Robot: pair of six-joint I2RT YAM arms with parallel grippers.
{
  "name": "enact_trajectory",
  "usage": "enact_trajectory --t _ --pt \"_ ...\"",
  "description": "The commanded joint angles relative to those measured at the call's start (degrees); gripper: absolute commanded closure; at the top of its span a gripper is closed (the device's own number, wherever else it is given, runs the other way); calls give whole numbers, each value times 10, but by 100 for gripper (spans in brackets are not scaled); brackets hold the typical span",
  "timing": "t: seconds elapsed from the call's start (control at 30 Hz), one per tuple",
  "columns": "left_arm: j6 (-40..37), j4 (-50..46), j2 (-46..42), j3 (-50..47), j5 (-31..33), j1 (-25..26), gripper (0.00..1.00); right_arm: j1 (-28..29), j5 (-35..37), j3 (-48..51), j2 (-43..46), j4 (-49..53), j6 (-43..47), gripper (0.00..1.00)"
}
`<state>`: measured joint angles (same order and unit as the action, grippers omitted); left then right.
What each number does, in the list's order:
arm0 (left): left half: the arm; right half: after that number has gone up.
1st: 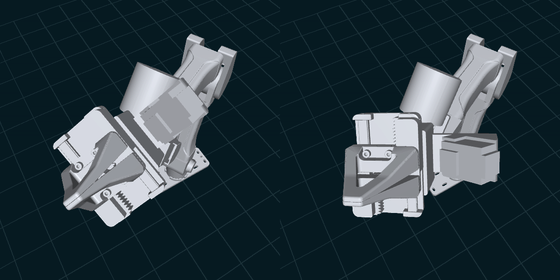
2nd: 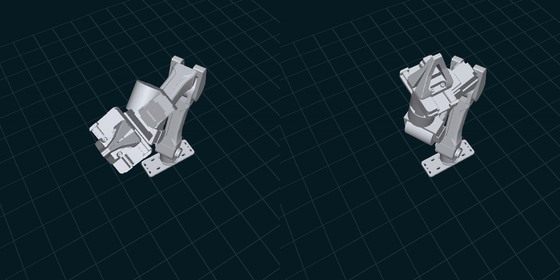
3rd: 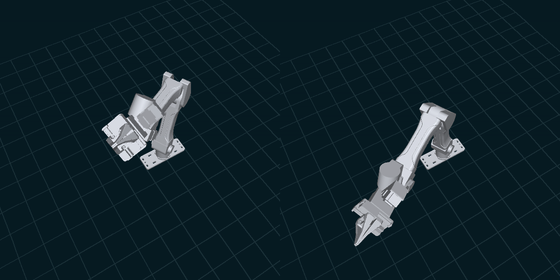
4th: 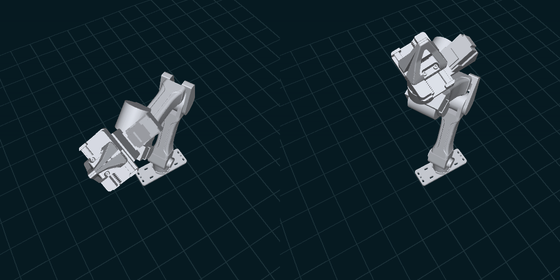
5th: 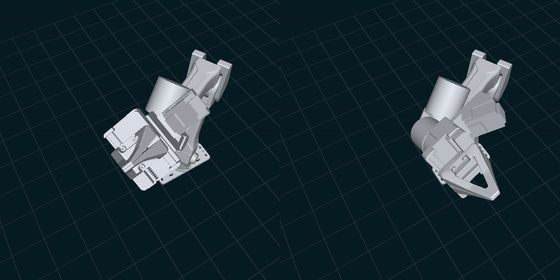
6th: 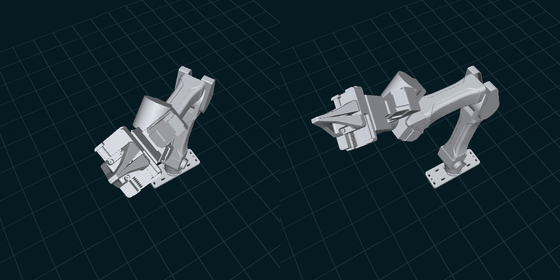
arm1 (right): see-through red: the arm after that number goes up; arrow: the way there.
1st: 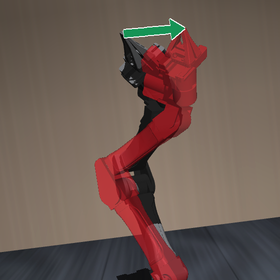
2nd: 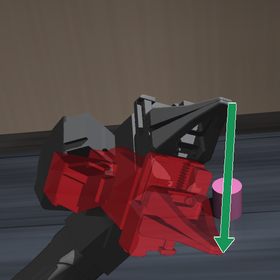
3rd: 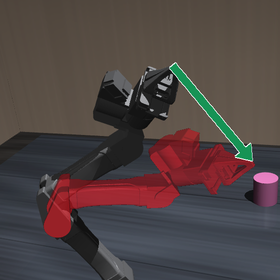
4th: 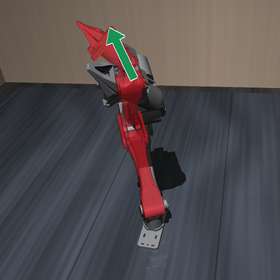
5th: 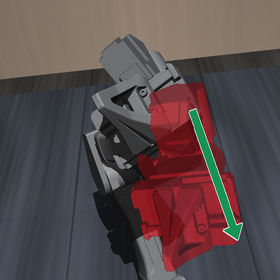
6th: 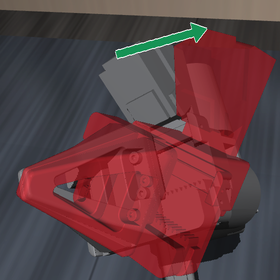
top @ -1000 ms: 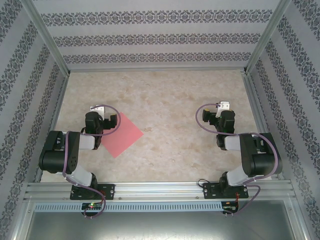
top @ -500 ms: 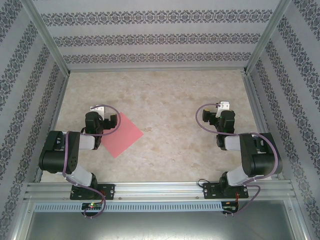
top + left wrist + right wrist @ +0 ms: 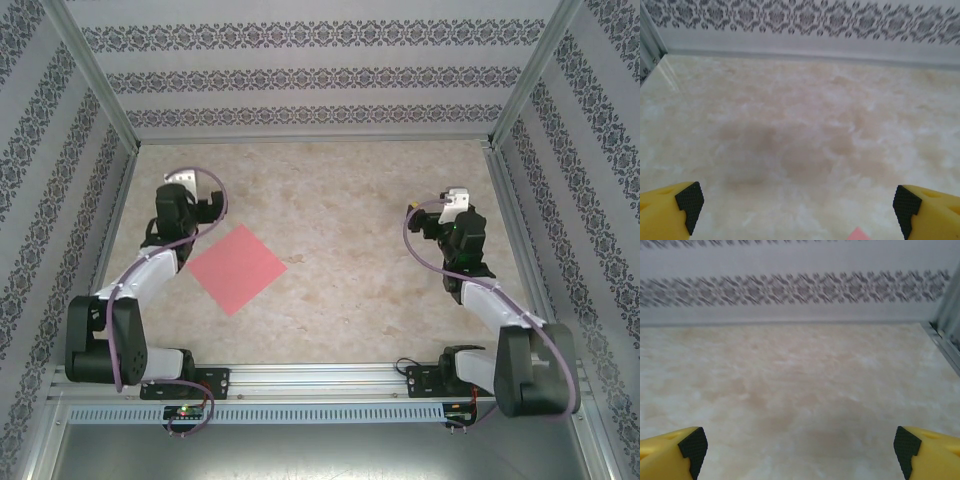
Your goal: Fold a paper plane with a square sheet of paper (pick it up from the middle)
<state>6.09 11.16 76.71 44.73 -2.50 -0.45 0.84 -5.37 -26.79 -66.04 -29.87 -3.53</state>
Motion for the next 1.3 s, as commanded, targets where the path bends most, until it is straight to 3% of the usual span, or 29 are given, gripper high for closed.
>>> enact_trajectory --t 0.0,0.27,0.43,0.67,0.87,1.27 --pt "59 -199 -17 38 -59 4 0 4 -105 -35 42 118 -37 2" --pt "116 -345 28 97 -134 4 0 84 -197 -97 119 240 -92 2" --pt "142 -443 48 113 -120 27 0 172 -172 -131 128 307 -89 2" --pt "224 -434 -2 28 -51 82 0 281 -119 -165 94 353 -72 2" --pt "261 -414 9 -14 -11 113 0 328 -119 -193 43 361 -64 2" --pt "285 -373 125 14 16 159 0 345 -98 -222 4 371 -49 2"
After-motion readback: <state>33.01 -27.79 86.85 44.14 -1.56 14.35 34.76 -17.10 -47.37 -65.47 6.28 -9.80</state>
